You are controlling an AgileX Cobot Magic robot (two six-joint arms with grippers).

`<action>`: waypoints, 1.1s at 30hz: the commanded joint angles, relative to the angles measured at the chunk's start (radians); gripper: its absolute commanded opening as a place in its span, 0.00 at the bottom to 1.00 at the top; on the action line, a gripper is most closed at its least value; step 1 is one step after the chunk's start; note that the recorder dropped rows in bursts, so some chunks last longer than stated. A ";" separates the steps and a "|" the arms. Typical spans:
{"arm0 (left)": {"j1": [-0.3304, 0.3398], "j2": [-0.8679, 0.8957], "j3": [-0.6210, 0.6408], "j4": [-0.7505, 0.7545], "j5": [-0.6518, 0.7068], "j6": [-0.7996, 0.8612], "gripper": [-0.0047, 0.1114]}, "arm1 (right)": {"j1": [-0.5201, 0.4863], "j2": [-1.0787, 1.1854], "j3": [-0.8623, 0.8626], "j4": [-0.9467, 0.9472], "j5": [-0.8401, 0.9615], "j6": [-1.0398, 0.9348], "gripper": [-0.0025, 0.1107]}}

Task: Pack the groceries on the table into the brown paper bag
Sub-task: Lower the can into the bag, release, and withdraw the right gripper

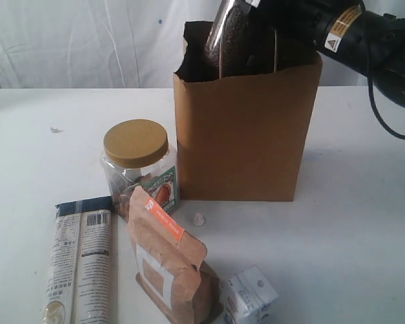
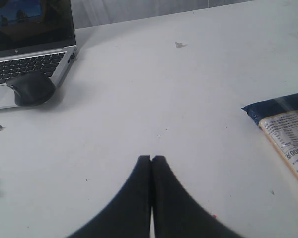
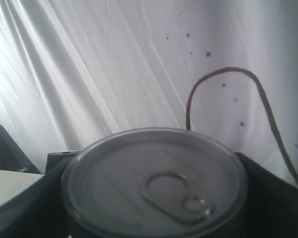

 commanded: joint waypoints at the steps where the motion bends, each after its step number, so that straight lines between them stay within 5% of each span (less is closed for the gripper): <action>1: -0.006 -0.004 0.004 -0.004 -0.003 -0.001 0.04 | -0.001 -0.012 -0.011 0.012 0.068 -0.002 0.51; 12: -0.006 -0.004 0.004 -0.004 -0.003 -0.001 0.04 | -0.001 -0.012 -0.011 -0.049 -0.033 0.113 0.52; 23: -0.006 -0.004 0.004 -0.004 -0.003 -0.001 0.04 | -0.001 -0.012 -0.011 -0.185 -0.016 0.137 0.71; 33: -0.006 -0.004 0.004 -0.004 -0.003 -0.001 0.04 | -0.001 -0.012 -0.011 -0.230 0.052 0.137 0.71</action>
